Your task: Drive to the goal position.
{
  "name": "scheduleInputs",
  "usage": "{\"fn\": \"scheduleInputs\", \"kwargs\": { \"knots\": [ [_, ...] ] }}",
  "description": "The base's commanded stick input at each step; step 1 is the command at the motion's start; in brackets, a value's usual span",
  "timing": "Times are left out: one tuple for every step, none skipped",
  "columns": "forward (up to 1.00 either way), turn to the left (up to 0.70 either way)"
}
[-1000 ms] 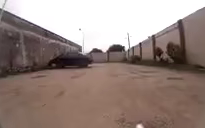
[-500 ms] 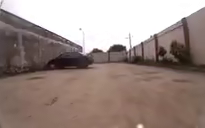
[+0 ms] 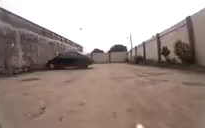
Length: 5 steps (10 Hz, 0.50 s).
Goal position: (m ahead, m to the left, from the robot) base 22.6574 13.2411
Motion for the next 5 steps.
{"fn": "scheduleInputs", "kwargs": {
  "knots": [
    [0.70, 0.00],
    [0.70, 0.00],
    [0.70, 0.00],
    [0.70, 0.00],
    [0.70, 0.00]
  ]
}}
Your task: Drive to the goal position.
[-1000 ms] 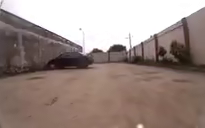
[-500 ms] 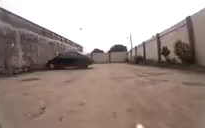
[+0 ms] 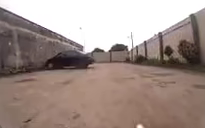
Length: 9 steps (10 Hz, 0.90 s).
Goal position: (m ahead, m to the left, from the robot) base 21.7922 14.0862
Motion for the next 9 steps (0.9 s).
{"fn": "scheduleInputs", "kwargs": {
  "knots": [
    [0.70, 0.00],
    [0.70, 0.00],
    [0.70, 0.00],
    [0.70, 0.00],
    [0.70, 0.00],
    [0.70, 0.00],
    [0.70, 0.00],
    [0.70, 0.00],
    [0.70, -0.07]
  ]
}}
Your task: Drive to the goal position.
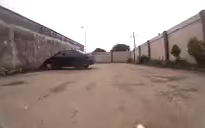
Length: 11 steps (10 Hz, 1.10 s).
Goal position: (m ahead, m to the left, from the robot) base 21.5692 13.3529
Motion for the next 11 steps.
{"fn": "scheduleInputs", "kwargs": {
  "knots": [
    [0.70, -0.20],
    [0.70, -0.34],
    [0.70, -0.35],
    [0.70, -0.35],
    [0.70, -0.35],
    [0.70, -0.35],
    [0.70, -0.35],
    [0.70, -0.14],
    [0.70, -0.07],
    [0.70, -0.29],
    [0.70, -0.19]
  ]
}}
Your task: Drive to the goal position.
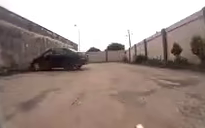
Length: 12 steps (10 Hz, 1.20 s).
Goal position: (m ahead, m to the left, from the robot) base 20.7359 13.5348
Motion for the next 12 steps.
{"fn": "scheduleInputs", "kwargs": {
  "knots": [
    [0.70, 0.00],
    [0.70, 0.00],
    [0.70, 0.00],
    [0.70, 0.00],
    [0.70, 0.00],
    [0.70, 0.00],
    [0.70, 0.00],
    [0.70, 0.00],
    [0.70, 0.00],
    [0.70, 0.00],
    [0.70, 0.00],
    [0.70, 0.00]
  ]
}}
